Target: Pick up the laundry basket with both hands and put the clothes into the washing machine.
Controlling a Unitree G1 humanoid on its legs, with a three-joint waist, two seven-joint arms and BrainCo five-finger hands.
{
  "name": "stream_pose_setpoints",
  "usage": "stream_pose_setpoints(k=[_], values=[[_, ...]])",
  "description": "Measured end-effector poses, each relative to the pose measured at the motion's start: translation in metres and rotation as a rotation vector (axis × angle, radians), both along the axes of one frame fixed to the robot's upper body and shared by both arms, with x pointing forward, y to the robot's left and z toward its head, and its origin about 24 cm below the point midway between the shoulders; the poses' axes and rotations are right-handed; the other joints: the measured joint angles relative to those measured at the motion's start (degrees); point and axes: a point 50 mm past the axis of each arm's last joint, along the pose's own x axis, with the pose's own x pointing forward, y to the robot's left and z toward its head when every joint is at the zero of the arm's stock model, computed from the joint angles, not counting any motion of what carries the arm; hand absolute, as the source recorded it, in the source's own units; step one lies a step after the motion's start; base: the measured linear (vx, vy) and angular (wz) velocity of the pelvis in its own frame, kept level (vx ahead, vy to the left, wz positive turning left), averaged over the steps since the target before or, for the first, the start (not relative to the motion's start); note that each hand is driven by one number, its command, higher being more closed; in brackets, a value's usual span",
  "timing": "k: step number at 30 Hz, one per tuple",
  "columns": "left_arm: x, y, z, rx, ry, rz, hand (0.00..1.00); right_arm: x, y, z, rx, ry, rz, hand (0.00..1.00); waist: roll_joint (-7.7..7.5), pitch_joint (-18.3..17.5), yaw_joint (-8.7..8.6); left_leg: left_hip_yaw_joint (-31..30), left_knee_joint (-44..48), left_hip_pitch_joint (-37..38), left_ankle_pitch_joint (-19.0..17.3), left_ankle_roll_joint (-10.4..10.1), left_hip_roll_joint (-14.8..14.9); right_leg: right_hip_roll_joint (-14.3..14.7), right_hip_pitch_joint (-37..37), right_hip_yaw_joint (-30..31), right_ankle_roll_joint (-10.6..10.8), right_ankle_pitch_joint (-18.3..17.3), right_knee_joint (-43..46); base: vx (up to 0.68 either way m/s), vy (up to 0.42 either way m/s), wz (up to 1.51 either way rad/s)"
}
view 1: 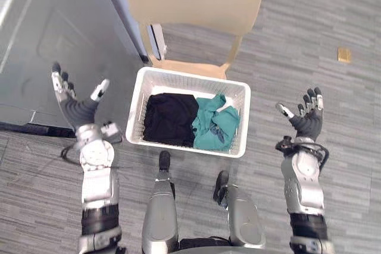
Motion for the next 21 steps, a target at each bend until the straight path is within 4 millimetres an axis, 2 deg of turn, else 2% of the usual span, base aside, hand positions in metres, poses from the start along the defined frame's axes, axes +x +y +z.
stream_pose_setpoints(k=[3, 4, 5, 6, 7, 8, 9, 10, 11, 13, 14, 15, 17, 18, 19, 21], values=[[-0.011, 0.001, -0.009, -0.029, 0.019, 0.020, 0.00, -0.010, -0.009, -0.003, -0.021, 0.006, -0.023, 0.00, 0.44, -1.92, -0.01, -4.30, -2.74, -0.50, 3.03, -0.86, -0.51, -0.92, -0.60, -4.50, -1.21, -3.33, 4.34, -0.06, -0.186, 0.79], [-0.017, 0.001, -0.015, -0.052, 0.032, 0.036, 0.00, -0.015, -0.012, -0.008, -0.026, 0.026, -0.035, 0.00, 0.83, -3.55, 0.02, -5.38, -3.48, -1.33, 4.81, 0.26, -0.83, -1.45, -1.51, -6.05, -2.40, -4.92, 7.05, -0.11, -0.218, 0.98], [-0.021, 0.001, -0.019, -0.062, 0.042, 0.043, 0.00, -0.017, -0.013, -0.009, -0.030, 0.034, -0.041, 0.00, 1.14, -4.59, 0.04, -5.40, -4.24, -2.46, 8.42, 1.98, -1.57, -1.34, -1.83, -6.61, -3.49, -6.33, 6.96, -0.12, -0.178, 1.08], [-0.023, 0.000, -0.020, -0.069, 0.043, 0.046, 0.00, -0.018, -0.014, -0.010, -0.031, 0.039, -0.040, 0.00, 1.23, -5.17, -0.18, -5.65, -6.55, -2.48, 11.87, 2.49, -1.90, -2.37, -1.50, -7.58, -4.11, -6.13, 6.10, -0.11, -0.066, 1.08], [-0.029, 0.003, -0.027, -0.090, 0.060, 0.070, 0.00, -0.021, -0.015, -0.013, -0.036, 0.048, -0.037, 0.00, 1.06, -6.61, 0.06, -3.57, -4.87, -3.34, 12.03, 4.78, -1.97, -3.98, -1.09, -10.79, -4.93, -4.68, 5.17, -0.07, -0.056, 0.70], [-0.039, 0.009, -0.034, -0.103, 0.082, 0.112, 0.00, -0.019, -0.010, -0.011, -0.047, 0.043, -0.016, 0.00, 0.96, -6.69, 0.18, -0.54, 8.25, -4.98, 0.88, 6.47, -1.33, -4.30, -0.64, -11.05, -4.91, -3.58, 4.53, -0.06, -0.053, 0.43], [-0.044, 0.013, -0.039, -0.109, 0.099, 0.133, 0.00, -0.020, -0.008, -0.012, -0.052, 0.045, -0.002, 0.00, 1.23, -6.79, 0.18, 1.16, 13.91, -4.92, -3.34, 6.49, -0.17, -4.32, -0.26, -11.09, -5.29, -3.04, 4.14, -0.10, -0.085, -0.03], [-0.054, 0.015, -0.048, -0.114, 0.140, 0.152, 0.00, -0.022, -0.005, -0.015, -0.053, 0.059, 0.019, 0.00, 1.99, -7.37, 0.14, 3.24, 22.30, -3.05, -8.84, 6.34, 2.90, -3.85, 0.71, -11.01, -5.65, -1.97, 2.97, -0.11, -0.002, -0.20], [-0.063, 0.014, -0.060, -0.137, 0.188, 0.152, 0.00, -0.026, -0.005, -0.021, -0.052, 0.082, 0.033, 0.00, 3.06, -9.07, -0.15, 3.29, 26.41, 0.08, -11.31, 5.13, 5.53, -3.11, 1.03, -10.77, -5.51, -0.71, 1.43, -0.11, 0.046, -0.24], [-0.069, 0.010, -0.071, -0.168, 0.230, 0.132, 0.00, -0.033, -0.006, -0.029, -0.051, 0.121, 0.035, 0.00, 4.19, -11.36, -0.48, 1.16, 27.26, 4.13, -11.86, 3.82, 7.17, -2.78, 0.48, -10.48, -4.92, 0.96, -0.18, -0.09, 0.141, -0.07], [-0.072, 0.010, -0.074, -0.176, 0.243, 0.133, 0.00, -0.037, -0.007, -0.035, -0.043, 0.149, 0.032, 0.00, 4.91, -12.77, -1.45, -0.55, 24.67, 7.84, -10.99, 2.52, 7.28, -2.79, -0.75, -10.50, -4.29, 2.07, -0.45, -0.11, 0.244, 0.16], [-0.073, 0.010, -0.075, -0.193, 0.241, 0.135, 0.00, -0.038, -0.008, -0.037, -0.034, 0.161, 0.025, 0.00, 5.53, -13.92, -2.86, -0.86, 16.62, 11.27, -13.39, -0.86, 6.96, -3.20, -2.63, -10.68, -3.54, 4.05, -0.64, -0.10, 0.230, 0.20], [-0.072, 0.008, -0.077, -0.196, 0.247, 0.126, 0.00, -0.039, -0.007, -0.039, -0.021, 0.167, 0.021, 0.00, 5.52, -14.03, -3.10, 0.17, 13.44, 12.00, -14.89, -2.66, 6.83, -3.48, -3.34, -10.61, -3.40, 6.39, -1.99, -0.19, 0.301, 0.02], [-0.070, 0.007, -0.082, -0.204, 0.270, 0.108, 0.00, -0.040, -0.004, -0.042, 0.002, 0.177, 0.019, 0.00, 5.59, -14.09, -3.04, 2.48, 9.51, 13.99, -17.38, -3.86, 6.42, -3.66, -3.21, -9.91, -2.64, 9.64, -4.43, -0.21, 0.298, -0.13], [-0.070, 0.006, -0.083, -0.204, 0.275, 0.103, 0.00, -0.041, -0.004, -0.043, 0.005, 0.179, 0.018, 0.00, 5.58, -14.10, -3.04, 2.80, 9.02, 14.22, -17.71, -3.94, 6.25, -3.73, -3.17, -9.76, -2.41, 10.27, -4.84, -0.23, 0.314, -0.07], [-0.067, 0.004, -0.087, -0.209, 0.291, 0.085, 0.00, -0.045, -0.004, -0.047, 0.013, 0.195, 0.011, 0.00, 5.24, -14.27, -3.06, 4.11, 7.71, 14.11, -19.43, -3.93, 4.53, -4.22, -3.00, -8.38, -1.54, 14.25, -7.99, -0.24, 0.292, 0.04]])
